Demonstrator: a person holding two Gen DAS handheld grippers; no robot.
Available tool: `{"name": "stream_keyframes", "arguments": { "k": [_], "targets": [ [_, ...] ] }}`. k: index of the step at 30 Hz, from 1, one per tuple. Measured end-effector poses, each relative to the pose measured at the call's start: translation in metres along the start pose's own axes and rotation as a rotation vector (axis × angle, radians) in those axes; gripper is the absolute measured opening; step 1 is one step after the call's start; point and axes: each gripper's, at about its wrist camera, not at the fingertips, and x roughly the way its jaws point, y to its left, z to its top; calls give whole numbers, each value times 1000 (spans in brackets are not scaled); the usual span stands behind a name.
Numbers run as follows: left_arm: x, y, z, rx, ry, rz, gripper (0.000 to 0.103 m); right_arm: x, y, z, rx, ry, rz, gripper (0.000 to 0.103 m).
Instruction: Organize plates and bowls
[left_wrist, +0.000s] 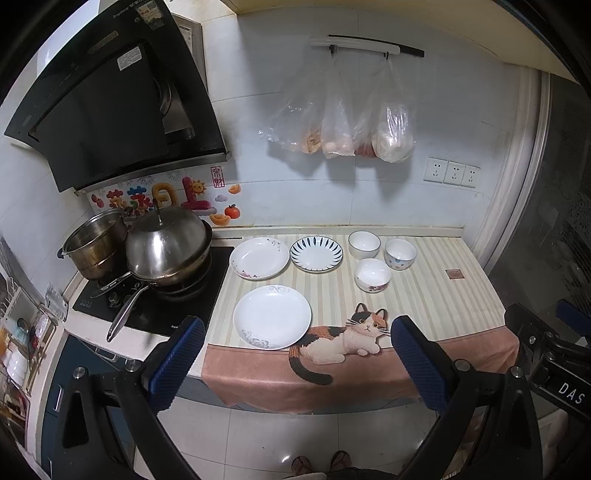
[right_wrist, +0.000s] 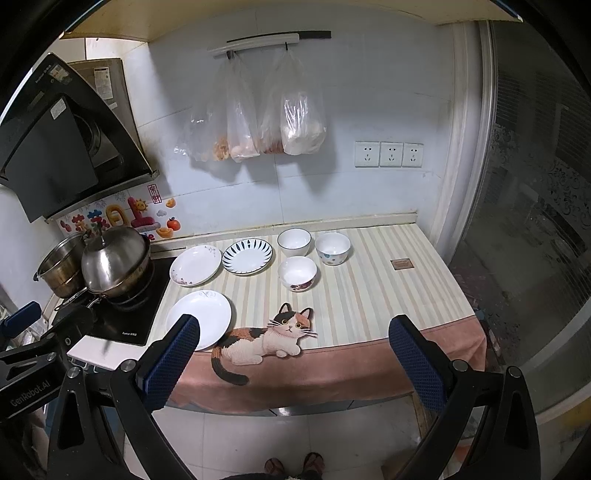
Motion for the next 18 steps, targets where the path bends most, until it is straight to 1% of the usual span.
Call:
{"name": "stream_keyframes", "arguments": {
  "k": [18],
  "targets": [
    [1,-3,-3,0,-2,-2,103,0,3,-2,1,-6,-1,103]
  ]
}}
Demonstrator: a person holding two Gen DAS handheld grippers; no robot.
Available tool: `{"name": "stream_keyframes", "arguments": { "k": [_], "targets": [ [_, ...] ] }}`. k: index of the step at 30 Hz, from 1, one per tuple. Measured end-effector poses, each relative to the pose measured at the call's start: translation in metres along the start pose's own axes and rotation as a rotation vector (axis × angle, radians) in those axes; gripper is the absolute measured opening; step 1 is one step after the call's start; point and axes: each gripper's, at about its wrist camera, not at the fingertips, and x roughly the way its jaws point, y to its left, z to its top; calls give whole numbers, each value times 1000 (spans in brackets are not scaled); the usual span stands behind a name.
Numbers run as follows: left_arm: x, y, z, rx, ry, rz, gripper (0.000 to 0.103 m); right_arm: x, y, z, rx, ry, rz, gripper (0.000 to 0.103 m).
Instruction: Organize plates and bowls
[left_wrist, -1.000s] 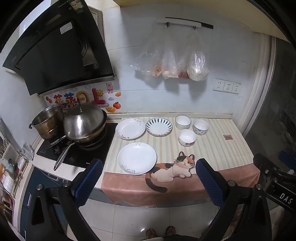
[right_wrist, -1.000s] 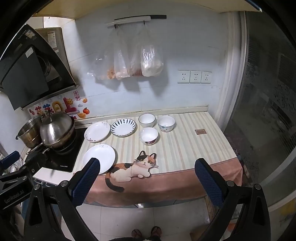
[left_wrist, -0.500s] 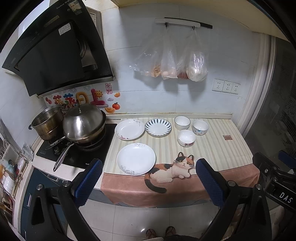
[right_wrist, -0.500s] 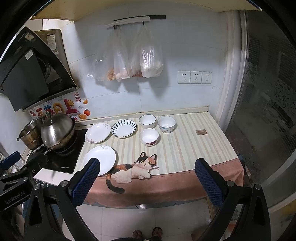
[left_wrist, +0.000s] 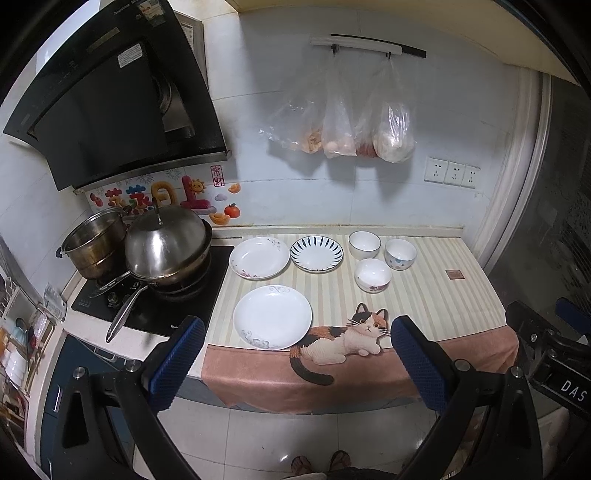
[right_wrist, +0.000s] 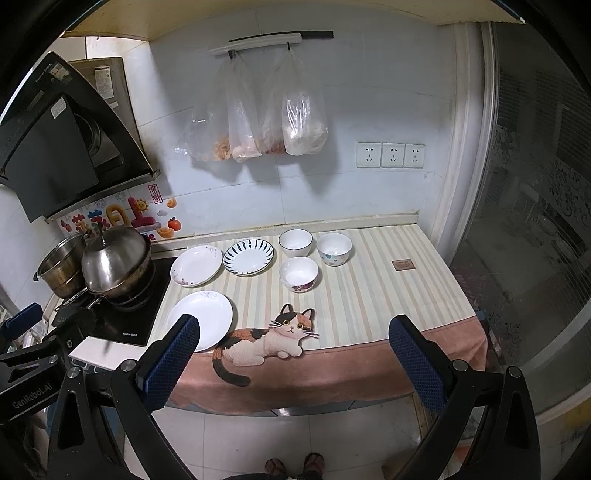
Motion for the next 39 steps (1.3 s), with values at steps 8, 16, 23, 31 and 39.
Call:
{"name": "stream_keyframes", "arguments": {
  "k": [8,16,23,31,39],
  "targets": [
    [3,2,3,-1,-2,-2,103,-1,6,2,-8,-3,-3,103],
    [6,5,7,-6,-7,-5,103,-2,8,5,-9,-10,-2,103],
    [6,6,5,-7,-9,-5,103,-2,11,4,-10,-9,-2,103],
    [6,7,5,-8,-13,-6,103,-2,10,5,-11,-8,-2,103],
    [10,10,6,-12,-14,-10,103,-1,11,5,-8,-9,-2,103]
  ]
}}
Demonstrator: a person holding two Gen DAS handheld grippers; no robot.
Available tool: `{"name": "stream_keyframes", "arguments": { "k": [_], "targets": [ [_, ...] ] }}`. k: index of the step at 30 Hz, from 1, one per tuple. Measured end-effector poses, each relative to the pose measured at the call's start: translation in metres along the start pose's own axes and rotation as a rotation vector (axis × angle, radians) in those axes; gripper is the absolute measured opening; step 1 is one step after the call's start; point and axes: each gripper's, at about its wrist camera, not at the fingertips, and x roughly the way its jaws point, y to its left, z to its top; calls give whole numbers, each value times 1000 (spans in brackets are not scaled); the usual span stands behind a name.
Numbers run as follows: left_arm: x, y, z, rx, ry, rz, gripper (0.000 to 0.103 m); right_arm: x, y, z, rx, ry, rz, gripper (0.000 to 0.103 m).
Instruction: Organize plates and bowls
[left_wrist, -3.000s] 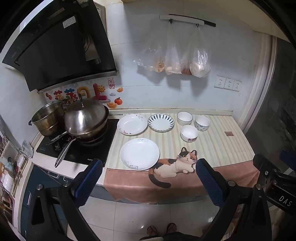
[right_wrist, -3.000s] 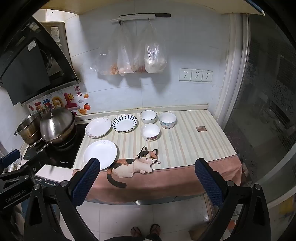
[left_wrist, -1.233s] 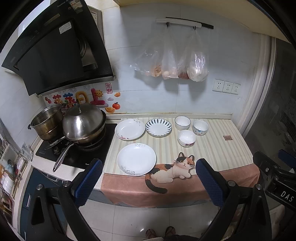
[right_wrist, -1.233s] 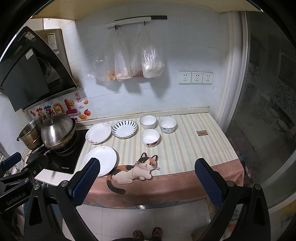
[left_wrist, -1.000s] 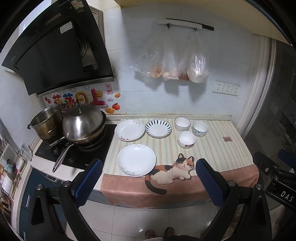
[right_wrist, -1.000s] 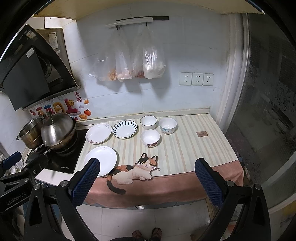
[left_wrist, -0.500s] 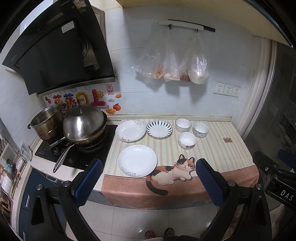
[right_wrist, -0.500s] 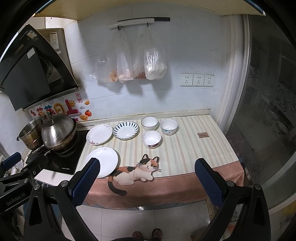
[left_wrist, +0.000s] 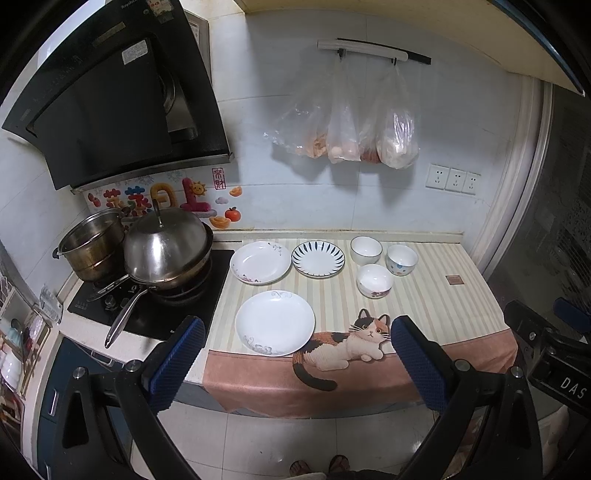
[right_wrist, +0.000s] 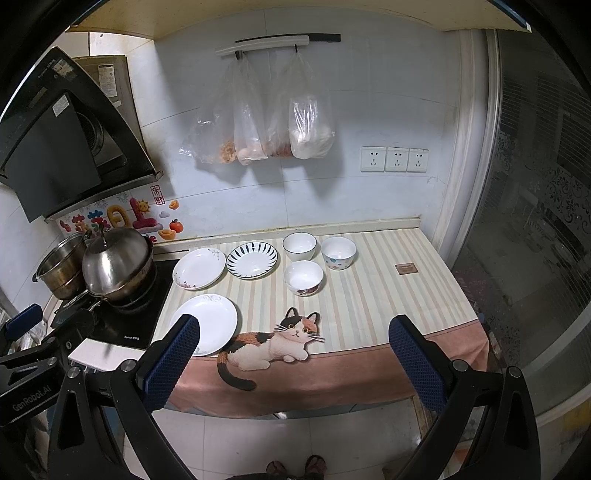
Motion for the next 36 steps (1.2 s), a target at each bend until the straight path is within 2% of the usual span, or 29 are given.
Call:
{"name": "stream_keyframes", "arguments": {
  "k": [6,10,14,16,22,28,30,32,33,36],
  "targets": [
    [27,20,-1,-14,35,-8,103,16,7,4,47,8,12,103],
    [67,46,-8,-48,81,-6,103,59,15,-2,61,21,83,103],
    [121,74,-20,-93,170,40,103,133,26,-18,76,175,170,103],
    [156,90,-26,-126,240,52,103,174,33,-27,85,247,231,103],
    [266,135,-49,-222,440,74,103,308,57,-52,89,417,303,103],
    [375,160,-73,-310,613,51,102,440,81,-65,47,567,357,103],
    [404,164,-80,-323,656,41,99,479,90,-69,27,606,376,102],
    [430,167,-85,-328,696,29,90,517,98,-74,13,653,393,100],
    [443,168,-88,-331,713,19,85,527,101,-76,13,674,405,98],
    [469,169,-92,-326,734,-7,81,564,114,-82,-5,736,432,88]
  ]
}}
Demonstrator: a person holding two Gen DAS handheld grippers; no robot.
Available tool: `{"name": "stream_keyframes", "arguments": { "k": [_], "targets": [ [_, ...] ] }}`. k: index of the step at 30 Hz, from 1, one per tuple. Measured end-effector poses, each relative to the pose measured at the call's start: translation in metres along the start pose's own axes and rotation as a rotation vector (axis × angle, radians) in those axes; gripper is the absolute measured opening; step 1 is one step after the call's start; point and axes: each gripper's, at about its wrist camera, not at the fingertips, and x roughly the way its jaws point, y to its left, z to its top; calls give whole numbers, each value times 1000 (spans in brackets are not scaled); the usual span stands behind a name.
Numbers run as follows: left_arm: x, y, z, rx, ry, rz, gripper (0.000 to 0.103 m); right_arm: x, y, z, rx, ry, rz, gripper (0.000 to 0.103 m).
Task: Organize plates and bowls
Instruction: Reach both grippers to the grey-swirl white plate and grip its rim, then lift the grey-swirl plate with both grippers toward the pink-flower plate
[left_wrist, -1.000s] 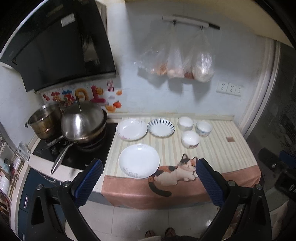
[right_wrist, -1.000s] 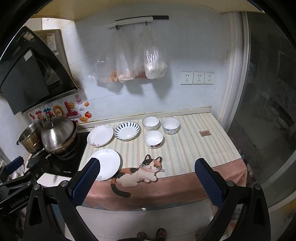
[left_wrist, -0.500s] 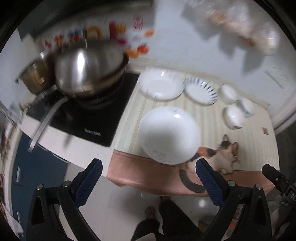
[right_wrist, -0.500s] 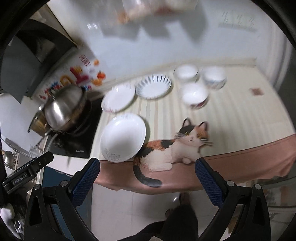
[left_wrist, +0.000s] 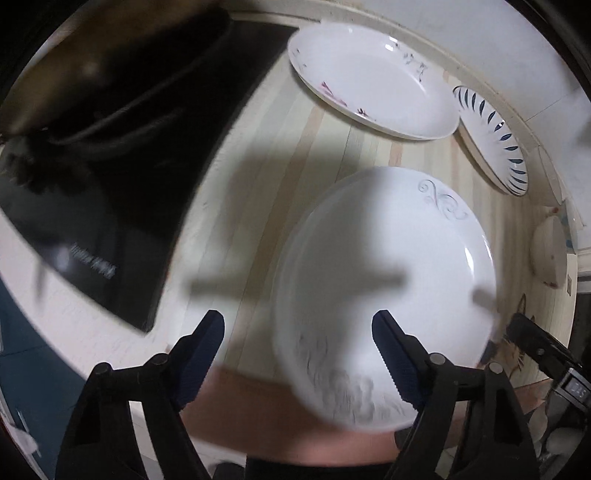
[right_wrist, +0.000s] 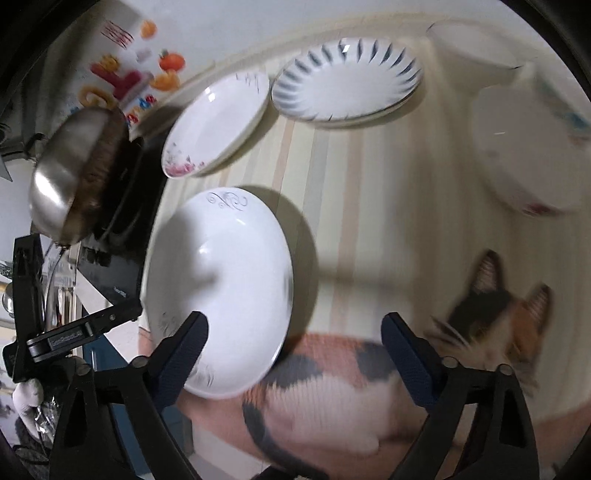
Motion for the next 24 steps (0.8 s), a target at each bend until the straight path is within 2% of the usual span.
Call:
{"name": "stream_keyframes", "arguments": {
  "k": [4,5,7,8,9,10,15,24],
  "targets": [
    [19,3,11,0,33,-26,76,35,-1,16,0,88,67,64],
    [21,4,14,-4,45,-35,70,40,1,18,-2,102,82,61],
    [26,4,15,-6,63,-54,61,50,1,24,-8,120,111,48],
    [27,4,14,-4,71,-65,52,53,2,25,-9,128,125,44],
    [28,3,13,0,79,-62,50,55,4,25,-10,136,138,34],
    [28,2,12,5,73,-53,50,57,4,25,-13,137,134,30],
    [23,-2,5,10,69,-48,50,55,8,23,-36,120,114,23],
    [-1,-20,-8,70,31,-65,50,27,-9,16,-37,83,115,23]
  ]
}}
